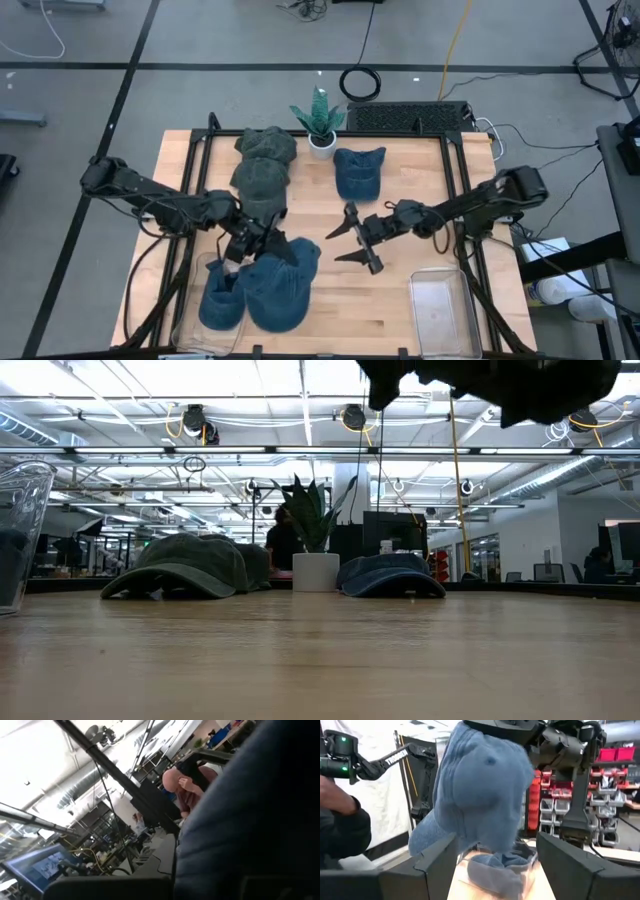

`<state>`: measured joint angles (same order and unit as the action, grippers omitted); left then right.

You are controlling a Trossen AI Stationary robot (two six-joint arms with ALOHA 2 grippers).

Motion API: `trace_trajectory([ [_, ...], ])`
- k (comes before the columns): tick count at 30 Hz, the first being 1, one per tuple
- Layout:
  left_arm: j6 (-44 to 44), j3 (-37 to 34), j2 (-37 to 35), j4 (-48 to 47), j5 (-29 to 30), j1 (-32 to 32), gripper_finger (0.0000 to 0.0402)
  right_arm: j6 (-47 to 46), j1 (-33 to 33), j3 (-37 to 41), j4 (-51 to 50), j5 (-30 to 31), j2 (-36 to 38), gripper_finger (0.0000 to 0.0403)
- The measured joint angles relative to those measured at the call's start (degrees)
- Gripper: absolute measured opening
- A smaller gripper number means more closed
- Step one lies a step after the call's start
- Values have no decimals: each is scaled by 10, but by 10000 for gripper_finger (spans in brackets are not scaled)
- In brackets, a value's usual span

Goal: Pick & Place hat
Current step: Put the bottom blue cap into the left transparent bin

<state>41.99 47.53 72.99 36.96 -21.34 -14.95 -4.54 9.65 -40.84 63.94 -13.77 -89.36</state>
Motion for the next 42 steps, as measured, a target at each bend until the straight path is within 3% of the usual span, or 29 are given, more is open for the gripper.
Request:
trace_trajectory([
  [4, -7, 0, 0, 0, 2, 3, 18, -15, 0, -12, 40, -8, -45, 254],
  [12, -31, 0, 0, 1, -49, -1, 18, -67, -11, -70, 41, -115, -80, 254],
  [18, -51, 0, 1, -6, -78, -2, 18, -13, -13, -93, 18, -120, -78, 254],
  [25, -65, 0, 1, -58, -69, -15, 18, 74, -16, -93, -97, -113, -48, 254],
  [30, -65, 0, 2, -72, -56, -26, 18, 134, 6, -107, -120, -71, -45, 254],
  [37, -92, 0, 2, -68, -68, -26, 18, 206, 15, -192, -289, -29, -46, 254],
  [42, -100, 0, 2, -69, -77, -32, 18, 218, 15, -240, -351, -63, -45, 254],
])
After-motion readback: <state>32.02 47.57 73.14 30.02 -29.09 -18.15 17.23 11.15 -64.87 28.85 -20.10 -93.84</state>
